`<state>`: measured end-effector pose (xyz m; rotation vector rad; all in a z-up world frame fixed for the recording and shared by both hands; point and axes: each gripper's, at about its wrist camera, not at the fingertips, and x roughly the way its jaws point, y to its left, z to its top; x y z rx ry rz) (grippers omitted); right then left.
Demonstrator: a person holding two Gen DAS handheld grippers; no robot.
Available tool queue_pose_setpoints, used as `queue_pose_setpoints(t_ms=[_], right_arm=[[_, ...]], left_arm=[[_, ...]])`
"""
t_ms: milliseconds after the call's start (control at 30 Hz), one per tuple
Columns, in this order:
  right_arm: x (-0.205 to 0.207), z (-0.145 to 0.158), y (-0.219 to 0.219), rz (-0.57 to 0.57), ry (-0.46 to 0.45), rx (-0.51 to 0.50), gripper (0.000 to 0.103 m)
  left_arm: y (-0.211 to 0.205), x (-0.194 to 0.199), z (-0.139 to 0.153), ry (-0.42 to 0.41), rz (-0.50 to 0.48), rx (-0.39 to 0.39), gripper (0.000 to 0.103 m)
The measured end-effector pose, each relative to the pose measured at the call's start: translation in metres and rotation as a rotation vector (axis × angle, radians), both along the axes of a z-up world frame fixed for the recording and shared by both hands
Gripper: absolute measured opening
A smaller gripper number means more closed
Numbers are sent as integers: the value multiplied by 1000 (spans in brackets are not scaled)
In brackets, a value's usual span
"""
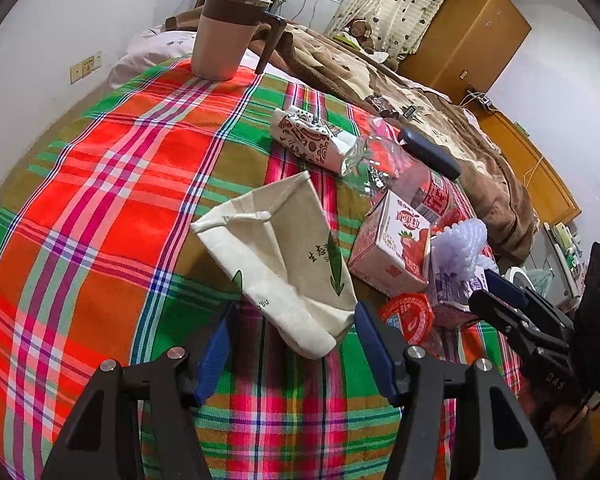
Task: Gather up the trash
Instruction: 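Grasp the purple juice carton with the right tool while the left tool grasps the paper bag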
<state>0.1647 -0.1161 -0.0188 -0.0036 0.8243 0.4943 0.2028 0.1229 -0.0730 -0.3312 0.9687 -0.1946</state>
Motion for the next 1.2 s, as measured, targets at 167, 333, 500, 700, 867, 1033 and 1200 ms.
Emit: queue_pose_setpoints(t_ms=[167, 333, 500, 700, 867, 1033, 1200], right_arm=[[14, 5, 2, 13, -11, 0, 59], [28, -3, 15, 120, 41, -8, 59], [24, -8, 8, 172, 104, 66, 60], [1, -10, -3, 222, 157, 132, 60], [-17, -8, 7, 241, 135, 94, 60], [-31, -9, 22, 254, 106, 17, 60], [-32, -12, 27, 219, 126, 8, 60]], left_arm=[[-3, 3, -2, 8, -7, -5, 61], [-6, 4, -4, 18, -8, -1, 61], [-5, 4, -3, 16, -6, -3, 61], [2, 7, 0, 8, 4, -10, 61], [0, 13, -4, 28, 26, -36, 65], [-6, 20, -4, 17, 32, -28, 66], [-5, 30, -10, 33, 63, -39, 66]])
